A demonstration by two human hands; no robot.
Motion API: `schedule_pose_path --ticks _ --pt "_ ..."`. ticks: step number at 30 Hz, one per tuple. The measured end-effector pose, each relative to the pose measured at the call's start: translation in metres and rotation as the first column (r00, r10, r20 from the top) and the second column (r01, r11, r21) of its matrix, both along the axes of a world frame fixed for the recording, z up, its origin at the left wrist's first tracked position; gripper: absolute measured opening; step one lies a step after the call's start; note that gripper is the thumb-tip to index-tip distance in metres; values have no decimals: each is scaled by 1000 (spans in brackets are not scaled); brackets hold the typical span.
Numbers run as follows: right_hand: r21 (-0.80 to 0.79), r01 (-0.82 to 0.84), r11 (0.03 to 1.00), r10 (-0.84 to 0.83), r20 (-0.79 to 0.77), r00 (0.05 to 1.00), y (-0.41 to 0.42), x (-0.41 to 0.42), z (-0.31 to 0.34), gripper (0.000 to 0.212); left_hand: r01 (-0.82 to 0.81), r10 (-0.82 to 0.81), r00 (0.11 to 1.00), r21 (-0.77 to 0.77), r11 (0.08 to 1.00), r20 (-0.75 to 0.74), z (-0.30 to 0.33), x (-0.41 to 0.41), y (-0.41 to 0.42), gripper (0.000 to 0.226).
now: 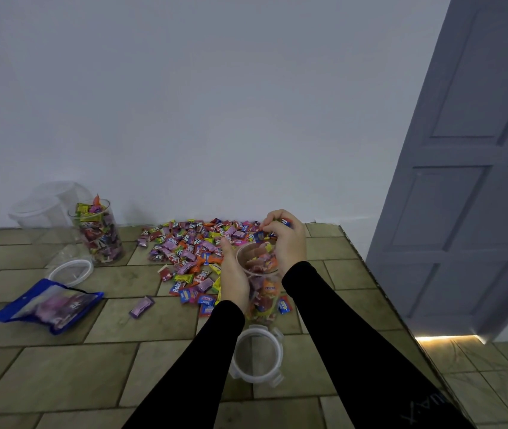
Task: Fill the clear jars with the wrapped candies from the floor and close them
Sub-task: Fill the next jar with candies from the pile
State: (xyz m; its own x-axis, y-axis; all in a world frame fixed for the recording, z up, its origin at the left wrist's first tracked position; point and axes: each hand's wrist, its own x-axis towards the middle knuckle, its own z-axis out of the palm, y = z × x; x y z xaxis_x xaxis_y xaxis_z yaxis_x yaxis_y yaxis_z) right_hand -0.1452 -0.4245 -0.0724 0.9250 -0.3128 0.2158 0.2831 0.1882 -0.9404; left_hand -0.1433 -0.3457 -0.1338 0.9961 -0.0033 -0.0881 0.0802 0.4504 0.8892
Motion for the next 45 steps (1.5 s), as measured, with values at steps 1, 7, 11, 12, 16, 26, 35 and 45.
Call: schedule_pose_path --ticks 1,7,11,12,16,26,35,45 --pt "-3 -6 1000 6 5 1000 0 -1 1 13 -11 11 1000 5 1000 3 0 0 0 83" --pt "25 -114 993 114 -27 993 -1 -6 4 24 -12 11 1000 22 1000 27 -2 0 1 84" --pt "-39 -184 982 185 26 982 -6 -2 -2 32 -13 12 999 37 999 31 -2 0 2 81" --pt "-67 -199 978 200 12 980 -7 -3 -2 33 -12 11 999 50 999 35 -2 0 2 81" --pt "-189 -257 948 257 -26 966 -11 -6 -3 41 -21 18 998 72 997 52 -3 1 1 77" --pt "-404 -315 859 282 -141 949 -3 0 2 44 96 -102 994 113 989 45 -4 5 15 81" --pt "-669 -331 665 256 -213 943 19 13 15 69 112 -134 990 307 945 52 5 12 59 65" --pt "-896 -313 313 139 -283 949 120 64 4 28 -155 135 988 613 774 80 -10 45 145 12"
